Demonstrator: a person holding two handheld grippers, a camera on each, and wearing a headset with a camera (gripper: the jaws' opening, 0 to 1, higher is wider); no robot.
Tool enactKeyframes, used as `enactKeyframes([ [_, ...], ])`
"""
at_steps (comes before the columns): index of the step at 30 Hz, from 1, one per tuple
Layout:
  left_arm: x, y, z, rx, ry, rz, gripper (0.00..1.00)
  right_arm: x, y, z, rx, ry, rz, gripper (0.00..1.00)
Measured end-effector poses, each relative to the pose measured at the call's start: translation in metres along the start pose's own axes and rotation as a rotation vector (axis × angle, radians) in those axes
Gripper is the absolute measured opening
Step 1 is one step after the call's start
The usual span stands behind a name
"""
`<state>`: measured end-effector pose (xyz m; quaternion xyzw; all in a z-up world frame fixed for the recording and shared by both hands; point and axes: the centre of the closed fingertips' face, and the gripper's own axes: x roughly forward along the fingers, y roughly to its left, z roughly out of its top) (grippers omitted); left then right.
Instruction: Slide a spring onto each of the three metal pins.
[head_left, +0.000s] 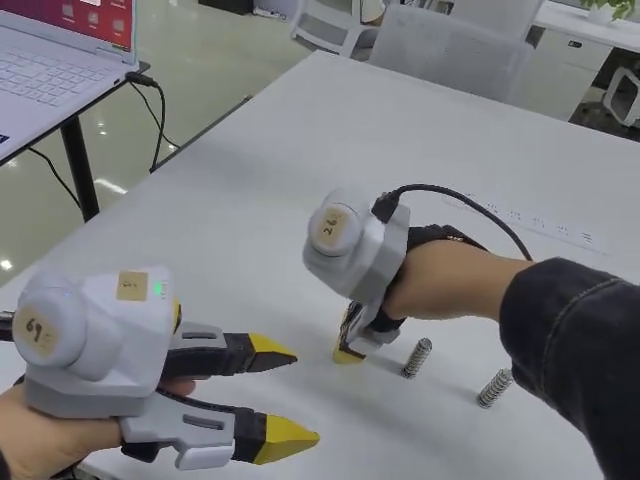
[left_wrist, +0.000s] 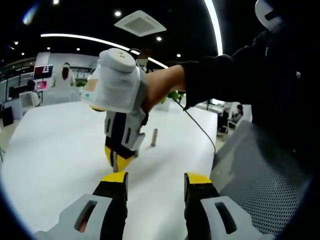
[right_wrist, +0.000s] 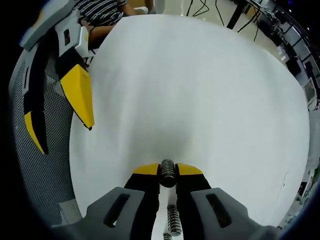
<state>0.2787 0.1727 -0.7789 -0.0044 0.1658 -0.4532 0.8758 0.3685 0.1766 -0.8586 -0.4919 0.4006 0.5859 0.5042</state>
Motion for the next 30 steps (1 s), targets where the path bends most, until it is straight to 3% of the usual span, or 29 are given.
enactKeyframes([
  [19,0.000,0.001,-0.001,-0.002,0.005,0.002,0.39,0.009,0.001,-0.005,0.008,0.016,0.009,0.12],
  [30,0.000,0.001,-0.002,-0.003,0.010,0.001,0.39,-0.001,-0.002,-0.007,0.027,-0.015,-0.003,0.18],
])
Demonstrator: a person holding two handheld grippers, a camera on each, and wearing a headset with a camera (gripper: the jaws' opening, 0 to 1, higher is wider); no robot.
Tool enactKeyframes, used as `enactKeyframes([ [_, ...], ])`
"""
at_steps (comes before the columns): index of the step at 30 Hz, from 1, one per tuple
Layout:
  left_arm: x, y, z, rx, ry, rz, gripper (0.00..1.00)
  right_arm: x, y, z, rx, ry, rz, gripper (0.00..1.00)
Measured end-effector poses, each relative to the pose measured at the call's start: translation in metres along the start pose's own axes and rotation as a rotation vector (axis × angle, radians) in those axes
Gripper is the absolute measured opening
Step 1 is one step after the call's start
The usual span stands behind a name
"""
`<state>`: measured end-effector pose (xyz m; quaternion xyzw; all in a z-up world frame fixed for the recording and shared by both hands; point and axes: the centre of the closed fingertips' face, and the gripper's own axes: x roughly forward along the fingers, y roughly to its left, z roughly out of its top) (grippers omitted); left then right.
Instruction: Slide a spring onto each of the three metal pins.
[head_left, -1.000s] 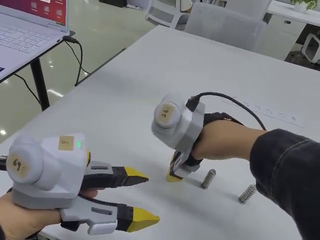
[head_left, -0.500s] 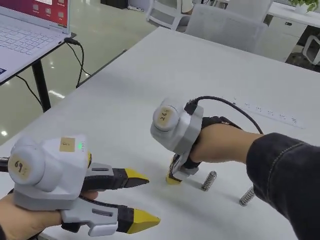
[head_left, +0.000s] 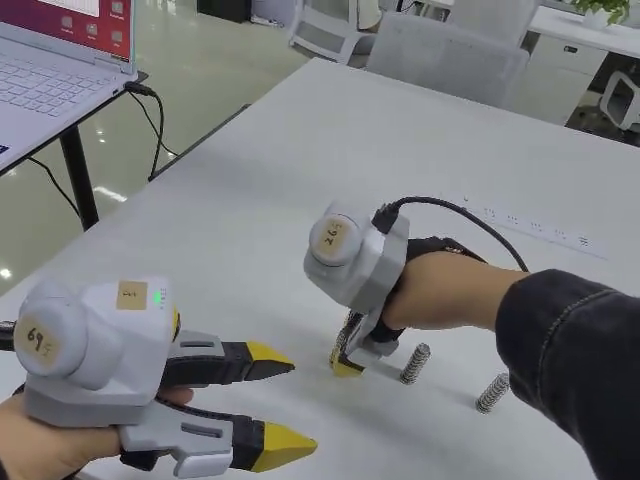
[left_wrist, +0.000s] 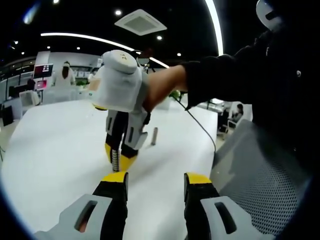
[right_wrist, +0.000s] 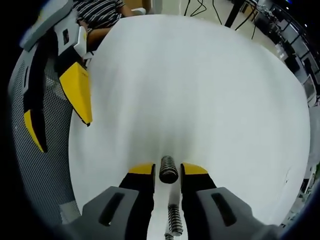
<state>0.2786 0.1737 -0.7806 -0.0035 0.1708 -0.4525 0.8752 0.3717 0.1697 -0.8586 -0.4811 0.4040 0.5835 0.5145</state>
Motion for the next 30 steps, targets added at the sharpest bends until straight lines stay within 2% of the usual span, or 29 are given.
enactKeyframes([
  [8,0.001,-0.001,-0.001,0.000,0.005,-0.005,0.39,-0.013,-0.001,-0.008,0.039,-0.038,-0.014,0.23],
  [16,0.001,-0.002,-0.002,0.001,0.011,-0.010,0.39,-0.030,-0.006,-0.016,0.074,-0.094,-0.055,0.25],
  [26,0.003,-0.003,-0.003,0.003,0.021,-0.012,0.39,-0.043,-0.009,-0.040,0.143,-0.139,-0.090,0.29],
  [30,0.004,-0.003,-0.004,0.003,0.024,-0.010,0.39,-0.048,-0.010,-0.045,0.174,-0.185,-0.108,0.31],
])
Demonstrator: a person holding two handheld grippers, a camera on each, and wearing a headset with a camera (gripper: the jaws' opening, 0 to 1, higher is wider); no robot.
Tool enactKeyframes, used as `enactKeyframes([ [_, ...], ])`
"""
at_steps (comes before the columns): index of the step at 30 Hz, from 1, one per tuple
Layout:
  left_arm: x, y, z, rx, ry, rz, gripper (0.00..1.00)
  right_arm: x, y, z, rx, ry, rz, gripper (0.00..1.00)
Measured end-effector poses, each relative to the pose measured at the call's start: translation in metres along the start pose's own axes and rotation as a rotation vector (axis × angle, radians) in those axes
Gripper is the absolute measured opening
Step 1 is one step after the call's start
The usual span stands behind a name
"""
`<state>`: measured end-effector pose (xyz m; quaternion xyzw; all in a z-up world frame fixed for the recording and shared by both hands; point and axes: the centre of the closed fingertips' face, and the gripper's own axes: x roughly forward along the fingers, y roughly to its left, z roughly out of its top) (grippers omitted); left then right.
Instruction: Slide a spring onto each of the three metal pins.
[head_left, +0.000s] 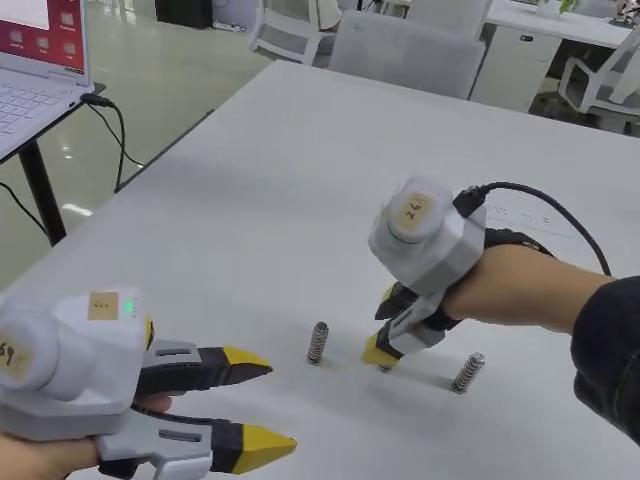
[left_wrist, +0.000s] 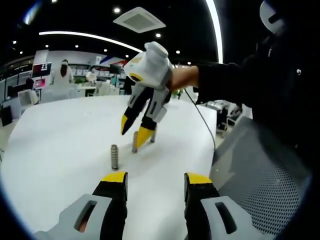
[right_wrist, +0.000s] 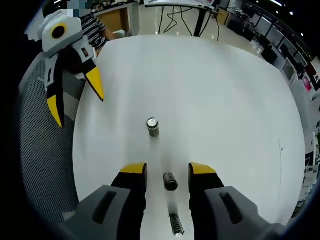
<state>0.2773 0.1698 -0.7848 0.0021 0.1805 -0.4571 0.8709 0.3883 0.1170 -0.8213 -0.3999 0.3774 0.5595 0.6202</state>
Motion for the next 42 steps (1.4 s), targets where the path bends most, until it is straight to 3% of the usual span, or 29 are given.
enactKeyframes([
  [12,0.003,0.001,-0.002,0.004,0.015,-0.008,0.39,-0.016,-0.009,-0.016,0.059,-0.089,-0.082,0.44],
  [24,0.009,0.006,0.004,0.017,0.018,-0.024,0.40,-0.028,-0.008,-0.034,0.124,-0.167,-0.114,0.53],
  [42,0.016,0.016,0.011,0.019,0.014,-0.021,0.43,-0.052,-0.007,-0.065,0.280,-0.328,-0.205,0.58],
])
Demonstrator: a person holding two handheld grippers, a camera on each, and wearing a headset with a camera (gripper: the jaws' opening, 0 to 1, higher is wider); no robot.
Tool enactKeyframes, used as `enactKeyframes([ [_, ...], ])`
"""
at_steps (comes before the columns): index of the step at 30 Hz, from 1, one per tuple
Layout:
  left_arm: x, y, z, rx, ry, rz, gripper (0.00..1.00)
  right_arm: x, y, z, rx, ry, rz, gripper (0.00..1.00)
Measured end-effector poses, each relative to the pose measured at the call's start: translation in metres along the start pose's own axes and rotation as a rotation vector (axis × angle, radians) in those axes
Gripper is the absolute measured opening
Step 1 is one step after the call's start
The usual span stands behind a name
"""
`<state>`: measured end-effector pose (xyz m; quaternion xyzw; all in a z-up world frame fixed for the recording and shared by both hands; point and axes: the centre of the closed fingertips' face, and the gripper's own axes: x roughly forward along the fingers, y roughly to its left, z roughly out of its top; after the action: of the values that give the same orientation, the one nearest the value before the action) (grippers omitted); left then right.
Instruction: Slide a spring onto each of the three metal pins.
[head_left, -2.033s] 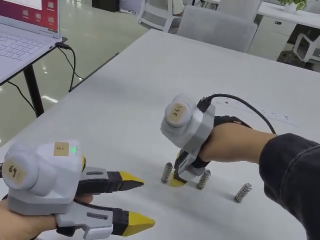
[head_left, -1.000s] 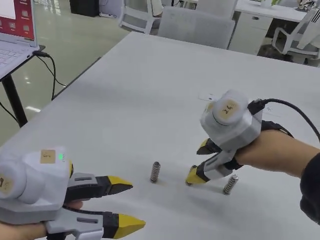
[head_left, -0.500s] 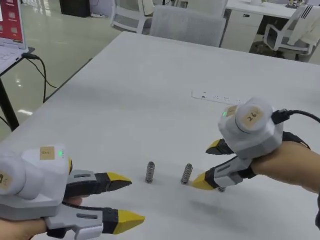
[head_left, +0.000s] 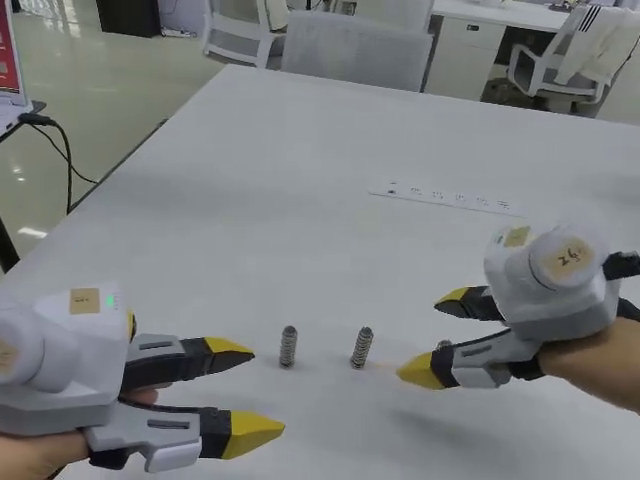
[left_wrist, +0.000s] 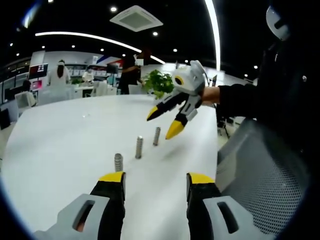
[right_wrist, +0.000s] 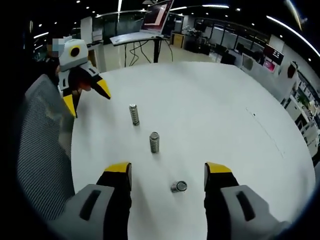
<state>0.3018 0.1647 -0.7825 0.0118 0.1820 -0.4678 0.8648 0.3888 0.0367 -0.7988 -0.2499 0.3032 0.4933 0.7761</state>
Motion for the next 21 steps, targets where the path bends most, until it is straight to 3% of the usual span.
enactKeyframes([
  [12,0.002,0.006,0.001,-0.008,0.006,0.033,0.50,-0.016,0.010,-0.023,0.077,-0.097,-0.030,0.59],
  [21,0.002,0.012,0.001,-0.023,0.001,0.081,0.60,-0.023,0.011,-0.026,0.118,-0.151,-0.076,0.60],
])
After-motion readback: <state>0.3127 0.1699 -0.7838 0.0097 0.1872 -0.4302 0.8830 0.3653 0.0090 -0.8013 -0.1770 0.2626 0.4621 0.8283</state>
